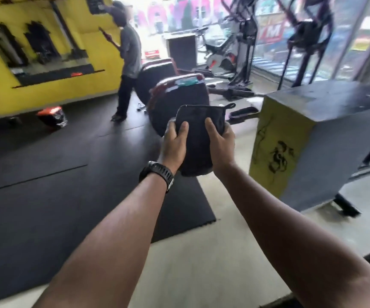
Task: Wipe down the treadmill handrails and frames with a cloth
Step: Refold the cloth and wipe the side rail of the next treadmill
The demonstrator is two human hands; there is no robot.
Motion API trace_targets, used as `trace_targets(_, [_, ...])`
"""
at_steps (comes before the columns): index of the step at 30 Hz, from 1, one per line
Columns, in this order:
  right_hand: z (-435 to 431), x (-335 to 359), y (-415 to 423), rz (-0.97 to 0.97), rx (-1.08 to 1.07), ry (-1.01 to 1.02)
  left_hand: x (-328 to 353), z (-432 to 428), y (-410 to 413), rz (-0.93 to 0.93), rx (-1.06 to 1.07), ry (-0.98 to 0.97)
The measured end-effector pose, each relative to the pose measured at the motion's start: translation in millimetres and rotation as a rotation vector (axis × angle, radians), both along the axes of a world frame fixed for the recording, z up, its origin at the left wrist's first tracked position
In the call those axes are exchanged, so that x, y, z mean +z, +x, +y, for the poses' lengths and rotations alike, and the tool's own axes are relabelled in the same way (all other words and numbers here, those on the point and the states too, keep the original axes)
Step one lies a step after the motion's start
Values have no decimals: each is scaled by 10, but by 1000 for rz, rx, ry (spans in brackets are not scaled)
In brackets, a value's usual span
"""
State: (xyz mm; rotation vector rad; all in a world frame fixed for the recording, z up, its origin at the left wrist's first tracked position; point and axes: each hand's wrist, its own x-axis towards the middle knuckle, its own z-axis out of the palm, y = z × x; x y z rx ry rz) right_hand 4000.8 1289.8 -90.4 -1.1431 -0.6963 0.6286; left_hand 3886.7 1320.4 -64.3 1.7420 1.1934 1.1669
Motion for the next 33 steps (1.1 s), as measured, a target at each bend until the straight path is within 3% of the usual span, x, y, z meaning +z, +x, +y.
trace_targets(9, [277,36,786,-42,-517,-62,25,830,1073,11,-488,-35])
trace_targets(19, [-165,6,2384,-85,-1074,-135,10,690,3101,-13,-993,9])
trace_targets(33, [-947,469,4737,-197,-1448,-284,326,-67,6032,-100,-1354,-92])
